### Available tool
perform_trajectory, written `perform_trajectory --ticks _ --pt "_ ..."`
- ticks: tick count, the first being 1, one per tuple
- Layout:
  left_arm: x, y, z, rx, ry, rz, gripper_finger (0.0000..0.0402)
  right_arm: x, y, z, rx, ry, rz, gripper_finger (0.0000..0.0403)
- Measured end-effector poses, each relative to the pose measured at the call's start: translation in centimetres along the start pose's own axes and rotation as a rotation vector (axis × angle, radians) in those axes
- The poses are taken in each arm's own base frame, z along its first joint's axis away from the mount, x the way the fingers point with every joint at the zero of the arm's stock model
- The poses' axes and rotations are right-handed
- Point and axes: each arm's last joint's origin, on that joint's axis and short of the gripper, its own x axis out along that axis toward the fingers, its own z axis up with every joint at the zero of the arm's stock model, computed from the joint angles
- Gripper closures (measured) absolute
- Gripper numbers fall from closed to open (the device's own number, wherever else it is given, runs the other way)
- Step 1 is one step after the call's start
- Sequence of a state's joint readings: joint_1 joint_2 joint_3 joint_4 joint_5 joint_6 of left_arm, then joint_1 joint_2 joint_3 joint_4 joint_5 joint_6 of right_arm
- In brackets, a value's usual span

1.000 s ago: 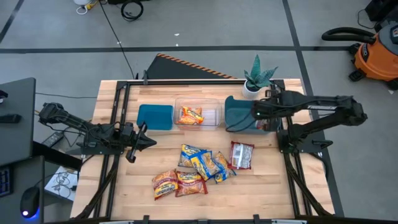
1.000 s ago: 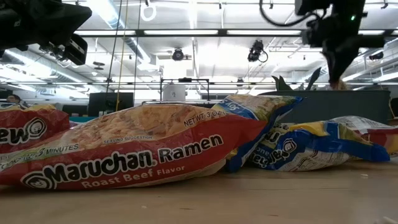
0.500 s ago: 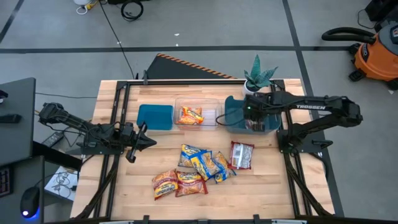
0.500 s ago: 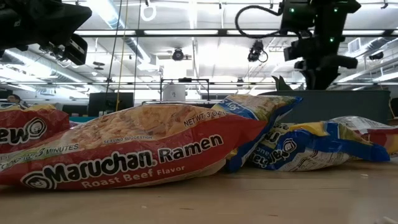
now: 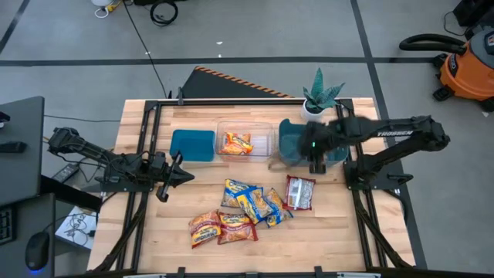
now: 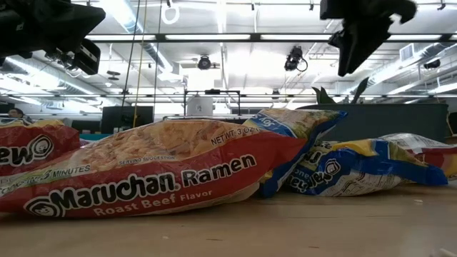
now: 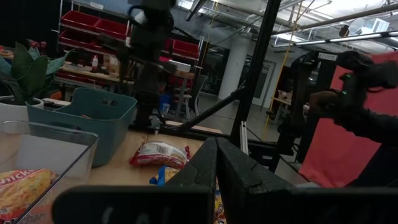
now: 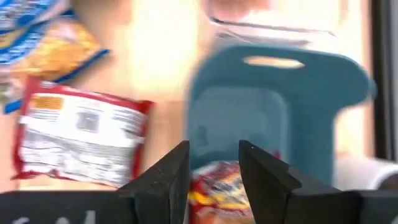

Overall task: Sort Maruchan noodles
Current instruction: Put the red noodle pack into the green bin

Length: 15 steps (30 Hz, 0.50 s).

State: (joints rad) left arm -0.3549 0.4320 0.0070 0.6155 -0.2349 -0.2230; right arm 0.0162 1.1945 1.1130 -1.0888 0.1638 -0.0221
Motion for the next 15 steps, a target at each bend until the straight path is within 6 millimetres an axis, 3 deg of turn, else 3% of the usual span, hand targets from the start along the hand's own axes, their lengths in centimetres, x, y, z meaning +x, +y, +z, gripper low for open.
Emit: perform_trajectory --ticks 6,15 --pt "0.0 0.0 0.0 0.000 0.000 0.000 0.0388 2.0 6.2 0.9 -0.113 0.066 0.079 0.0265" --pt "0.0 0.0 0.0 0.000 0.000 0.000 0.0388 5.8 14.9 0.4 -0.231 0.153 0.127 0.0266"
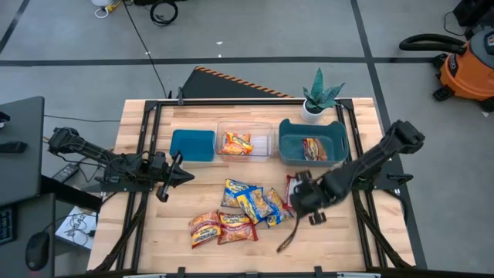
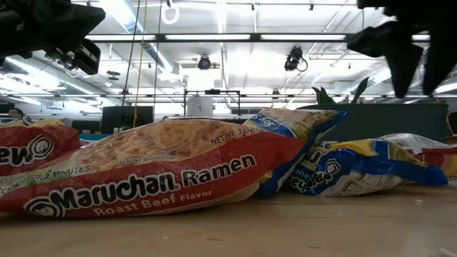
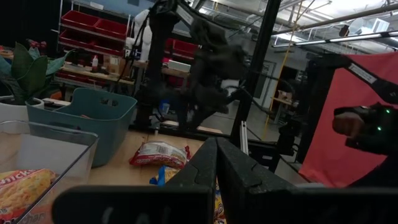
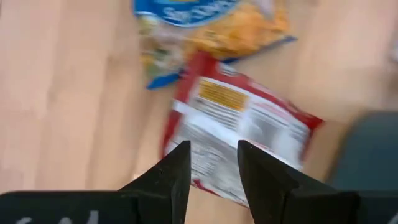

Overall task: Sort Maruchan noodles
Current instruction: Put the red noodle pack into the green bin

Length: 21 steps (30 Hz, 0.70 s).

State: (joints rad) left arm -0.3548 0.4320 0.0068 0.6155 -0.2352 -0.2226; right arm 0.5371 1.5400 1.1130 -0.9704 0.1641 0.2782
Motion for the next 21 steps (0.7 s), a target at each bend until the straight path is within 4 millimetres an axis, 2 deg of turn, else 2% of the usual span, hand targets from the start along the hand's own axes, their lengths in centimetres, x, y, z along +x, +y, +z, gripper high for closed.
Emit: perform_trajectory --ticks 5,10,17,21 --pt "0.0 0.0 0.0 0.000 0.000 0.000 0.0388 1.7 3.3 0.0 -0.036 -0.020 -0.076 0.0266" --pt "0.0 0.0 0.0 -0.001 0.000 0.000 0.0388 2.1 5.6 0.4 -0.066 -0.039 -0.178 0.0266" --pt "0.0 0.0 0.0 0.000 0.000 0.000 0.0388 3.3 7.2 -0.7 -0.027 0.074 -0.270 0.0266" --pt "0.0 0.0 0.0 0.000 0.000 0.000 0.0388 3.6 7.8 -1.3 -0.002 0.084 -0.290 0.0266"
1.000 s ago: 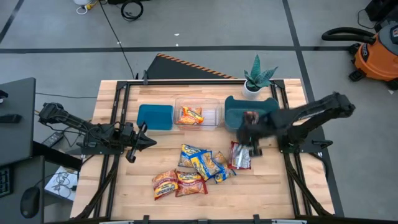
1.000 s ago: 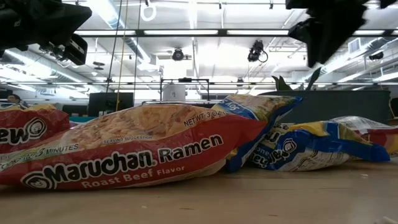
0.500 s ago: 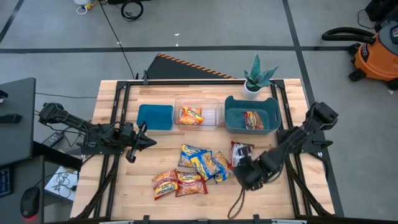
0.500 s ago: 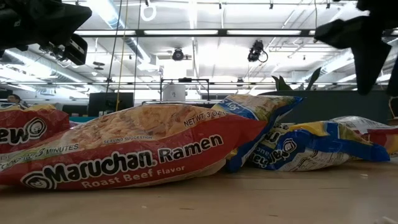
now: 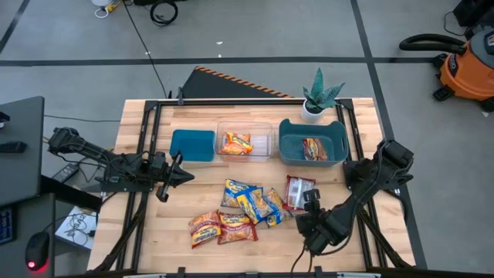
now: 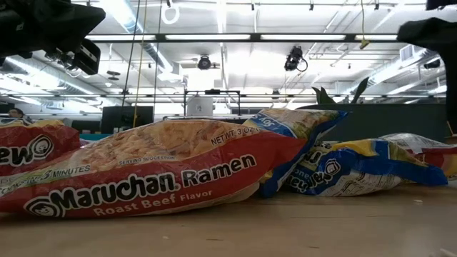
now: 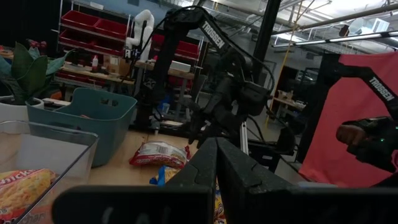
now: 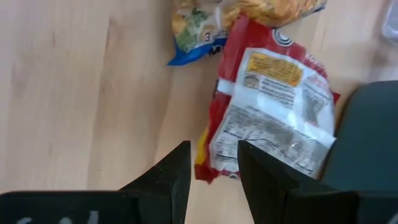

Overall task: Sort Maruchan noodles
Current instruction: Put the red noodle pack into the green bin

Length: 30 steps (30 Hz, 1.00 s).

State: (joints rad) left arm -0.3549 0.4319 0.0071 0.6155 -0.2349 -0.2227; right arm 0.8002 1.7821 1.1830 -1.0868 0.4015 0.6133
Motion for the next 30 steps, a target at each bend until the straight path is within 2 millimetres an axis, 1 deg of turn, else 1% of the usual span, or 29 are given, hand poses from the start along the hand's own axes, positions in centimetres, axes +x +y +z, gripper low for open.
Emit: perform_trajectory --ticks 9,15,18,20,24,26,28,30 --pt "0.0 0.0 0.0 0.000 0.000 0.001 0.0388 1.9 0.5 -2.3 0.048 0.033 -0.066 0.0266" --pt "0.0 0.0 0.0 0.000 0.000 0.000 0.0388 2.7 0.9 -3.1 0.055 0.011 -0.079 0.0275" --pt "0.0 0.0 0.0 0.000 0.000 0.000 0.0388 3.3 0.9 -3.5 0.055 0.018 -0.085 0.0294" --pt "0.0 0.0 0.0 0.000 0.000 0.000 0.0388 3.6 0.8 -3.7 0.059 0.022 -0.089 0.0314" --pt "0.0 0.0 0.0 0.000 0.000 0.000 0.0388 3.7 0.6 -3.9 0.051 0.041 -0.103 0.0365" --pt "0.0 0.0 0.0 0.000 0.000 0.000 0.0388 3.3 0.3 -3.7 0.033 0.065 -0.122 0.0390" --pt "0.0 0.0 0.0 0.000 0.000 0.000 0.0388 2.7 -0.2 -3.2 0.016 0.083 -0.137 0.0394" --pt "0.0 0.0 0.0 0.000 0.000 0.000 0.0388 1.9 -0.7 -2.8 0.002 0.098 -0.162 0.0387"
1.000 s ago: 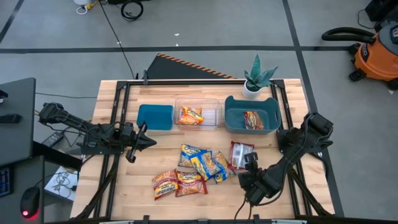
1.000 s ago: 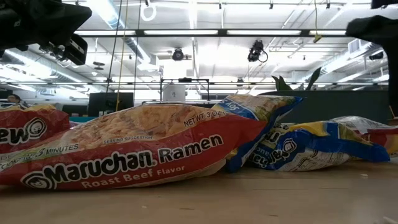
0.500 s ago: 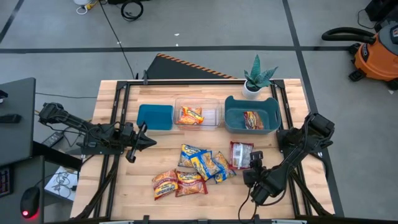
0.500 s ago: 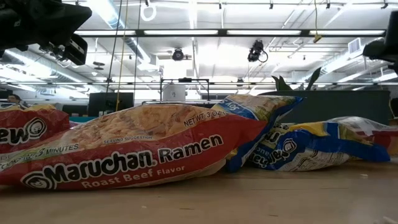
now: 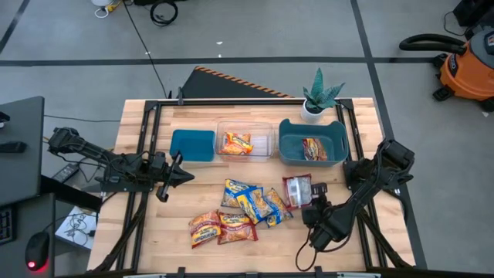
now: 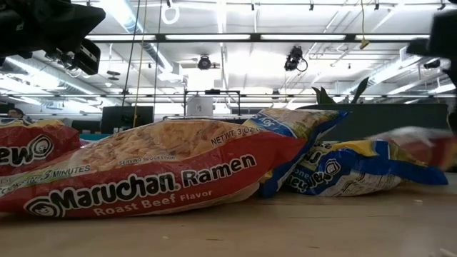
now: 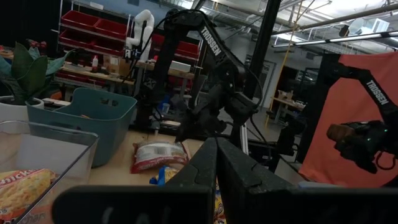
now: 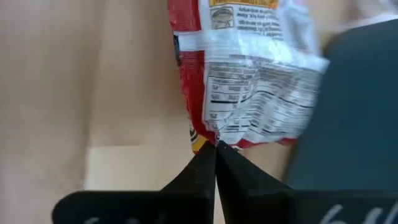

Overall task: Sort Maruchan noodles
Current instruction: Put the red noodle pack into the green bin

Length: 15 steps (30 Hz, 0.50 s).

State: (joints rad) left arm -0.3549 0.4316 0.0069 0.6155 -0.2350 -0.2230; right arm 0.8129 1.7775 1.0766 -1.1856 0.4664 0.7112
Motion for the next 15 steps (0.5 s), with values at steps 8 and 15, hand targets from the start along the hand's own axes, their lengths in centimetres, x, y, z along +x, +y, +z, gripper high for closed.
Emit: perform_trajectory --ticks 8,15 --pt "0.0 0.0 0.0 0.000 0.000 0.000 0.0388 -4.6 -4.2 1.0 -0.012 0.009 -0.143 0.0396" --pt "0.0 0.0 0.0 0.000 0.000 0.000 0.0388 -8.5 -8.2 1.0 0.092 -0.133 -0.131 0.0391"
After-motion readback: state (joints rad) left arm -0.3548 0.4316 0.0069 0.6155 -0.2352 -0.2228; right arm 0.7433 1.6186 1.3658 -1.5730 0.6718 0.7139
